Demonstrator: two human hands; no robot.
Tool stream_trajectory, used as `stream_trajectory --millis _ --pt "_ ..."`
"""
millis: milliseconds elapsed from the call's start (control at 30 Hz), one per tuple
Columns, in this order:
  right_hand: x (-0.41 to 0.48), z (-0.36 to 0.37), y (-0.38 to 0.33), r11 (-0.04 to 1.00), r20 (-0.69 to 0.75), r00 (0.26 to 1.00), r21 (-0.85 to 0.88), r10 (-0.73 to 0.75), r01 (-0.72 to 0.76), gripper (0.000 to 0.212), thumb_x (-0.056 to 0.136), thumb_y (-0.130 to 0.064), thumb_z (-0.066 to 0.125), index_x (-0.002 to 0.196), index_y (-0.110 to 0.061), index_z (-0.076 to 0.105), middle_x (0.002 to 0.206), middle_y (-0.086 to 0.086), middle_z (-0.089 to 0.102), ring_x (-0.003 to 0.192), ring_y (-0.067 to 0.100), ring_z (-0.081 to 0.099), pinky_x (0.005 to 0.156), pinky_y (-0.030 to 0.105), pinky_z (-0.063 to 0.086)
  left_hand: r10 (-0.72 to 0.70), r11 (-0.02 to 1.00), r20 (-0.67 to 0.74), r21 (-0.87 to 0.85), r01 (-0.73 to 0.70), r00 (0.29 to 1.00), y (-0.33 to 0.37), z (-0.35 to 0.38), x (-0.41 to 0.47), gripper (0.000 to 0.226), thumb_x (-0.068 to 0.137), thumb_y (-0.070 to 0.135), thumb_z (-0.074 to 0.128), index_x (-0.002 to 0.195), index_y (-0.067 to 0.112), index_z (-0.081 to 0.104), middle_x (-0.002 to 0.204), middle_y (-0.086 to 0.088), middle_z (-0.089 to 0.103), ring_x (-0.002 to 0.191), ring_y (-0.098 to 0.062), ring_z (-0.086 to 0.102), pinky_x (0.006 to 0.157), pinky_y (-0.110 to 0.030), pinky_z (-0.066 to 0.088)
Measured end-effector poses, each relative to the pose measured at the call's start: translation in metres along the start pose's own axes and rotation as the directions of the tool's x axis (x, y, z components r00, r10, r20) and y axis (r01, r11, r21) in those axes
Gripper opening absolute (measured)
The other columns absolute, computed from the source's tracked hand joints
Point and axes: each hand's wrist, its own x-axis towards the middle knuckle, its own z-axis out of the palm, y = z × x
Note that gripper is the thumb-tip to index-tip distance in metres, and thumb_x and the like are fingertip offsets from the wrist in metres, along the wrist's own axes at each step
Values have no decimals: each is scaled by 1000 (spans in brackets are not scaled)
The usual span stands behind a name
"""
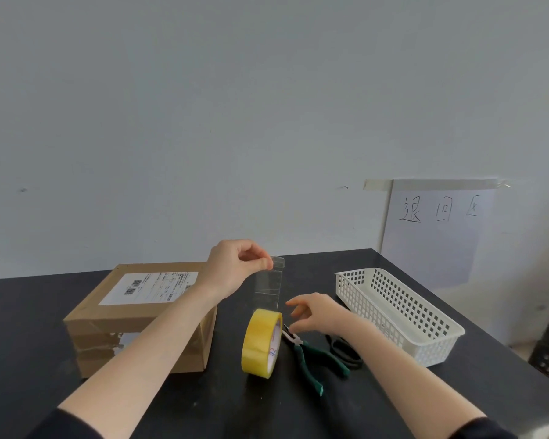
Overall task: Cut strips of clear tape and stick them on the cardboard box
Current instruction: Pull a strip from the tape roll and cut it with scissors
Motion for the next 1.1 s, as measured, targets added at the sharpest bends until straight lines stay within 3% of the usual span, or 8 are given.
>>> stream_trajectory --millis 167,233,300,400,500,733,867,1100 --pt "-17 -24 28 908 -38 982 -376 184 -185 29 79 -17 74 106 -8 69 108 6 69 100 22 64 84 31 52 -4 1000 9 1 4 1000 1 0 1 5 78 24 78 78 21 74 80 11 73 78 3 65 76 -18 49" --pt "-21 -24 37 825 -48 964 -507 263 -250 11 77 -13 72 84 -6 66 88 7 68 79 23 64 72 32 54 -4 1000 12 -2 4 1000 1 0 0 5 78 24 78 79 22 74 80 11 73 78 4 65 74 -17 48" --pt "-24 -18 43 774 -53 947 -562 318 -291 18 77 -13 73 73 -8 57 72 3 56 64 20 55 61 30 48 -6 1000 15 -4 6 1000 1 1 0 4 78 25 78 78 23 74 79 13 73 78 5 64 74 -17 47" --pt "-26 -5 48 752 -81 935 -572 345 -327 23 78 -9 71 70 -11 49 70 1 50 70 22 55 59 30 46 -4 1000 23 -6 4 1000 1 2 0 4 79 26 78 77 25 74 79 15 73 78 6 64 74 -18 47" --pt "-27 4 51 749 -132 932 -562 337 -350 32 80 -2 59 62 -14 37 63 -1 41 56 16 46 45 23 34 -2 1000 22 -8 2 1000 2 3 0 5 79 26 78 77 26 73 78 14 72 78 5 64 74 -19 47" --pt "-34 -10 57 884 -84 946 -338 313 -322 37 76 -16 61 54 -14 31 52 1 33 47 16 30 45 25 23 -7 1000 9 2 7 1000 -1 2 0 4 79 27 77 78 26 73 80 14 72 78 5 64 73 -18 47" --pt "-43 -15 55 972 -154 968 -90 200 -216 12 77 -16 65 83 -9 57 77 3 53 71 18 48 63 28 38 -5 1000 4 4 5 1000 0 2 0 5 79 26 77 78 26 72 79 14 72 78 6 63 72 -16 47" --pt "-54 -18 39 966 -251 967 260 49 18 25 76 -8 71 93 -20 58 87 -2 61 80 11 57 82 33 52 3 1000 6 14 -4 1000 2 3 0 6 81 24 76 77 26 72 79 14 71 77 8 62 68 -14 45"
